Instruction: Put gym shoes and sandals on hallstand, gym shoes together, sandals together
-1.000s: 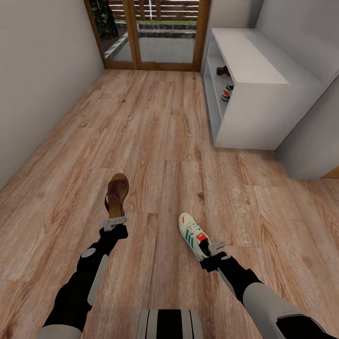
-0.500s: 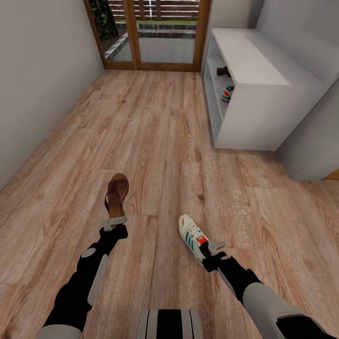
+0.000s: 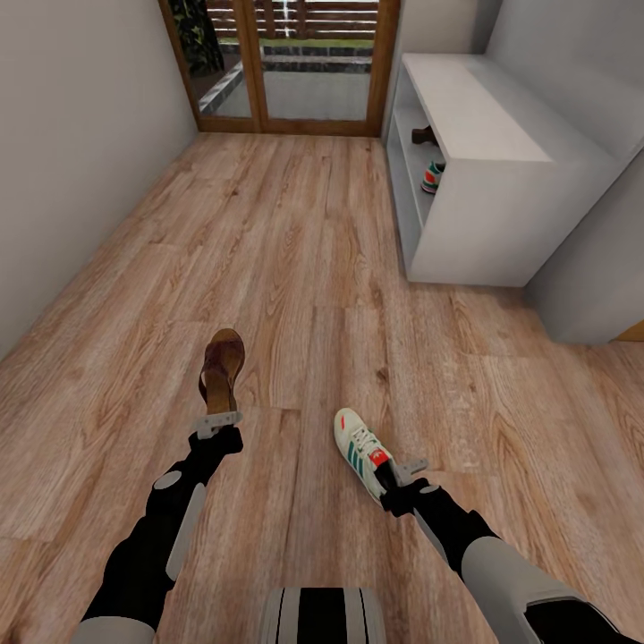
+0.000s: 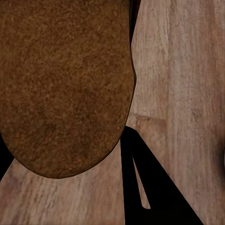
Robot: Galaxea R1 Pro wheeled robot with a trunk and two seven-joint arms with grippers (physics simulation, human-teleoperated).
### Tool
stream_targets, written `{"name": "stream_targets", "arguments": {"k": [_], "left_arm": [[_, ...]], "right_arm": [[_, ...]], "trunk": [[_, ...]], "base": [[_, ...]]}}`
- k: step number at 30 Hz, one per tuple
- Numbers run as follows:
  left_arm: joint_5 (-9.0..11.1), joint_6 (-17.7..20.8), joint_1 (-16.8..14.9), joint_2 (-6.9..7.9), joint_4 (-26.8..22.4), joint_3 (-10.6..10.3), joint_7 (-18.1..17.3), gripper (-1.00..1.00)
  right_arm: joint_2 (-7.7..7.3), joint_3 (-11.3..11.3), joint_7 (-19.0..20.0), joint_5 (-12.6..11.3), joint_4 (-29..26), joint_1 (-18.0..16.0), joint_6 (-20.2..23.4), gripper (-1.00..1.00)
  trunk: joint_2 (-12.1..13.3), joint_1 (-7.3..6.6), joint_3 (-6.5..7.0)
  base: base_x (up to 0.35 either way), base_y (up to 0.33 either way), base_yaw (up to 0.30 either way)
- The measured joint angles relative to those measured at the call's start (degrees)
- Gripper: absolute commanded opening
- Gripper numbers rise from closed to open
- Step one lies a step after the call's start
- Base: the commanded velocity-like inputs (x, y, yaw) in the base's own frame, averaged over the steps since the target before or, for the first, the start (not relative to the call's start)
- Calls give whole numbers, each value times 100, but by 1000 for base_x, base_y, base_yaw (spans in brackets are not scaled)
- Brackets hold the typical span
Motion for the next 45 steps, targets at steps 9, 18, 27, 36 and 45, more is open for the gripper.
{"name": "stream_targets", "arguments": {"k": [9,18,27,36,45], "left_arm": [[0,9,0,0,0,0,0,-100],[1,9,0,0,-1,0,0,-100],[1,13,0,0,-1,4,0,-100],[8,25,0,15,0,26,6,-100],[9,26,0,9,0,16,8,-100]], "right_arm": [[0,-4,9,-4,-1,1,1,-100],[0,-5,13,-4,-2,0,1,-100],[0,-7,1,-4,-4,0,0,-100],[-7,-25,-21,-57,-1772,0,32,-100],[6,-17,-27,-256,-3254,1,78,-100]], "trunk": [[0,0,0],[8,-16,132],[20,-39,332],[32,-62,532],[44,-85,731]], "base": [[0,0,0],[0,0,0],[0,0,0],[0,0,0],[0,0,0]]}}
